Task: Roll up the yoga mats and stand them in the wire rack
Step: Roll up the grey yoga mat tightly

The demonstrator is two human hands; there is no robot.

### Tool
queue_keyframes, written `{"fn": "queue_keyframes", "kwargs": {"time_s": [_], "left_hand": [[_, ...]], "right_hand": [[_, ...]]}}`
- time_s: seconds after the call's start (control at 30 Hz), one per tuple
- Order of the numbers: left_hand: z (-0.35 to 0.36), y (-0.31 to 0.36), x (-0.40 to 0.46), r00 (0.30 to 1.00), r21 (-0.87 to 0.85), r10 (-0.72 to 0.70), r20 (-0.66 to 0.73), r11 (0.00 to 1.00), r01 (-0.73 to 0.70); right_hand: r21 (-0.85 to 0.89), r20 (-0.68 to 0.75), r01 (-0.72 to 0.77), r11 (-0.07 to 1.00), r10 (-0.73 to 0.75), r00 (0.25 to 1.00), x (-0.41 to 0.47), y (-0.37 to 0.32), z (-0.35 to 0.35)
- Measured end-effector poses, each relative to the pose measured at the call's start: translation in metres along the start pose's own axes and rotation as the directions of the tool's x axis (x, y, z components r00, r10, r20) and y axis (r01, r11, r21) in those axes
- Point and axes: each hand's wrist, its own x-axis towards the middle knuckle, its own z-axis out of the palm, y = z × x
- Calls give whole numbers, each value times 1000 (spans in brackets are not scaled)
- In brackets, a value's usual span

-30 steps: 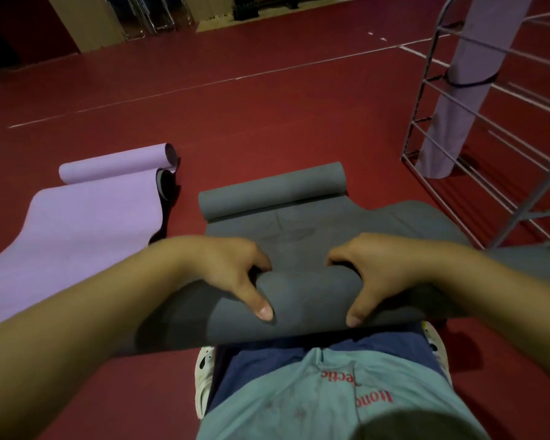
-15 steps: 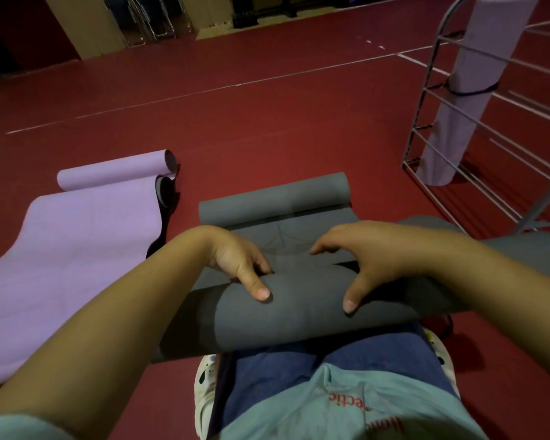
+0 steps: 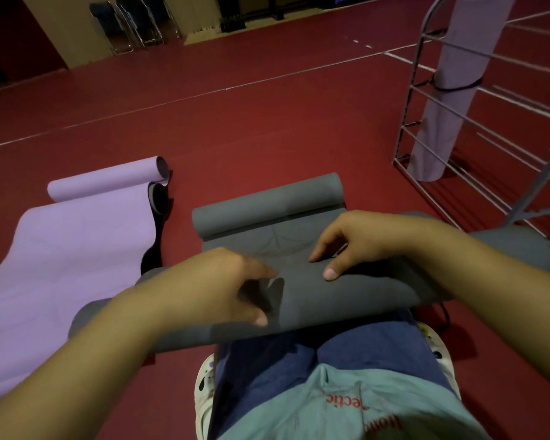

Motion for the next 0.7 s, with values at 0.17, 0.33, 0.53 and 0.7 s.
{"fn": "queue_keyframes", "kwargs": {"time_s": [0.17, 0.33, 0.53, 0.7], "left_hand": [[14, 0, 11, 997, 48, -44, -56, 998, 47], [16, -17, 25, 995, 13, -52, -85, 999, 53], [9, -37, 46, 996, -126, -83, -19, 989, 80], [-1, -45, 60, 994, -180, -104, 38, 978, 109]], "right_hand": [[-23, 1, -33, 999, 33, 999, 4, 1, -3], [-267, -343, 14, 964, -109, 933, -17, -10, 15], [-331, -312, 33, 943, -142, 940, -27, -12, 40], [-244, -303, -34, 969, -43, 952, -12, -10, 20]]}}
